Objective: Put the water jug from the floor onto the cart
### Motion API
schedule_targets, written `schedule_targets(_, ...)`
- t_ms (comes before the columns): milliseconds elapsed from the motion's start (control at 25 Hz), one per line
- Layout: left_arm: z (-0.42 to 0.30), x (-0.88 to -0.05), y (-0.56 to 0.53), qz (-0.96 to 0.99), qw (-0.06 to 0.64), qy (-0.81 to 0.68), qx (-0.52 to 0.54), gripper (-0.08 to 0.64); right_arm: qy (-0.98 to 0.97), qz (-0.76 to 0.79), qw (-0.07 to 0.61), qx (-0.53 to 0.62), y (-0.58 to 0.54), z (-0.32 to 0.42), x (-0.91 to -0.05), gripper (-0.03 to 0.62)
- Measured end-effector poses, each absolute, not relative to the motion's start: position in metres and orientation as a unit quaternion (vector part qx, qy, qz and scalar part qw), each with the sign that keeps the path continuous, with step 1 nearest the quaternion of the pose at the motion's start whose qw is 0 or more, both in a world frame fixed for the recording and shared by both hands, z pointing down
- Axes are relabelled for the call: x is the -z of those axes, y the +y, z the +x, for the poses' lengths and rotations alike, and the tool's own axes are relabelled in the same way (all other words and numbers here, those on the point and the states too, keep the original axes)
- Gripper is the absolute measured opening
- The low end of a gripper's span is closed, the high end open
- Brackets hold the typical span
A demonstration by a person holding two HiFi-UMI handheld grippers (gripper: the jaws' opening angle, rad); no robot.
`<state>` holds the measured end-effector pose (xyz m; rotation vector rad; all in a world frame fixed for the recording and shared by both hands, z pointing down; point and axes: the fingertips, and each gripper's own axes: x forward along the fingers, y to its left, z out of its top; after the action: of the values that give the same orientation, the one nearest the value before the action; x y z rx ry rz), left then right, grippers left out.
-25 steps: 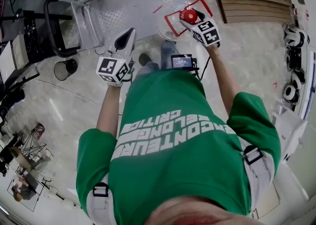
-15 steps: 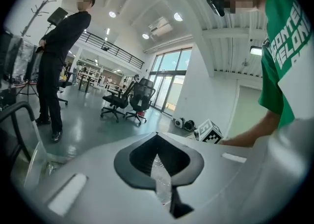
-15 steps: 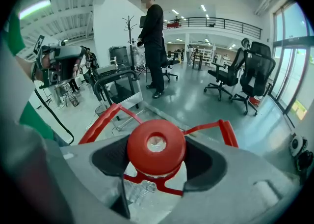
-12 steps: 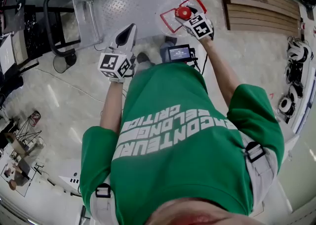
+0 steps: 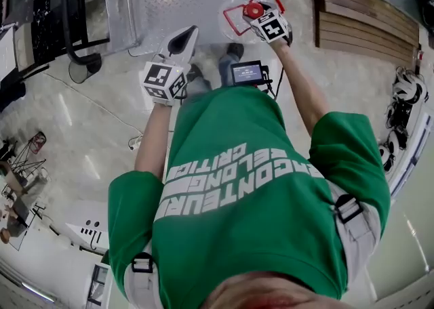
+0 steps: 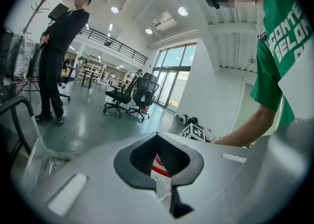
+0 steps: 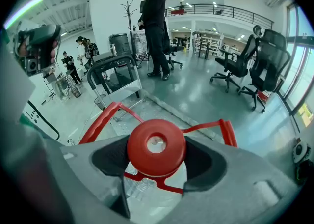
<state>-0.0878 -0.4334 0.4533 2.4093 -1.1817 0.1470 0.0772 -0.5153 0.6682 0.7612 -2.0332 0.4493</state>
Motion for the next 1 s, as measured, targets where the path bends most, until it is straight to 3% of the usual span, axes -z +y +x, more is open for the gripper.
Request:
schedule_targets(720, -0.098, -0.481, -0.453, 0.827, 0.256, -0.498, -0.061, 0.017, -0.758, 0.26, 0.542, -0.252, -0.542, 0.067, -0.78, 0.301)
schedule_targets(1000, -0.101, -0.488, -0.459, 0.811, 0.258, -0.52, -0.068, 0.017, -0.744, 0.256, 0.577, -0.221, -0.565, 0.066, -0.802, 0.301)
